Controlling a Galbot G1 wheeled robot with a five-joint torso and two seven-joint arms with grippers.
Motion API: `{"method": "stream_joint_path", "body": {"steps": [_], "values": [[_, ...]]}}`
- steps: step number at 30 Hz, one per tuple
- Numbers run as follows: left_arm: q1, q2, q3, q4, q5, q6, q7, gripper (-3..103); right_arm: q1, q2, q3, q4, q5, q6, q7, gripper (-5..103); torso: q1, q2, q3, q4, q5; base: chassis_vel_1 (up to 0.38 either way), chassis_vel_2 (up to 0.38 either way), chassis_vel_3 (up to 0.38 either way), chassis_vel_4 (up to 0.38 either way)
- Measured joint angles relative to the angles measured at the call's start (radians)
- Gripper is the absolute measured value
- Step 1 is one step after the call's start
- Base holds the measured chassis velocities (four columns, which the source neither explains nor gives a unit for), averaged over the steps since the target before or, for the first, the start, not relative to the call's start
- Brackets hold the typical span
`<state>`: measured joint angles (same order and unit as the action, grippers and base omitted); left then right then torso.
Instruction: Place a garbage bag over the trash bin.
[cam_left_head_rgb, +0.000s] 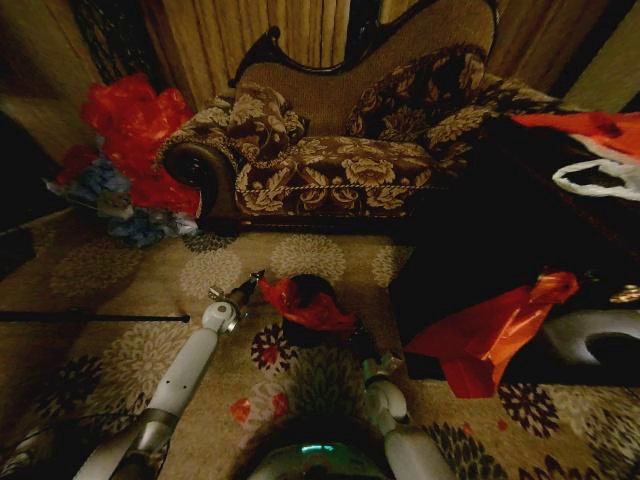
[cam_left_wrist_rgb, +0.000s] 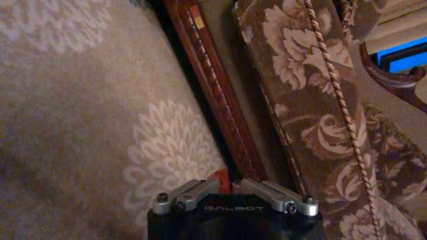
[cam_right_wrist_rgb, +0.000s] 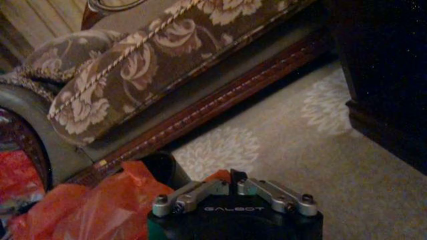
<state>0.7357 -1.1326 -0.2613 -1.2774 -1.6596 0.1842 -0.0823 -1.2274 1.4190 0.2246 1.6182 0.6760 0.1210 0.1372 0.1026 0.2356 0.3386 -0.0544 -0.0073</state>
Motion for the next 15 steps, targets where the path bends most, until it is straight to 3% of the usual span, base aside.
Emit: {"method": "stream_joint_path", "body": {"steps": [15], "values": [[-0.006, 0.002, 0.019, 0.009, 0.003, 0.000, -0.004, 0, 0.047, -0.005, 0.002, -0.055, -0.012, -0.012, 0.006, 0, 0.000, 0.000, 0.000, 0.0000, -0.0001, 0.000, 0.000, 0.000, 0.000]]}}
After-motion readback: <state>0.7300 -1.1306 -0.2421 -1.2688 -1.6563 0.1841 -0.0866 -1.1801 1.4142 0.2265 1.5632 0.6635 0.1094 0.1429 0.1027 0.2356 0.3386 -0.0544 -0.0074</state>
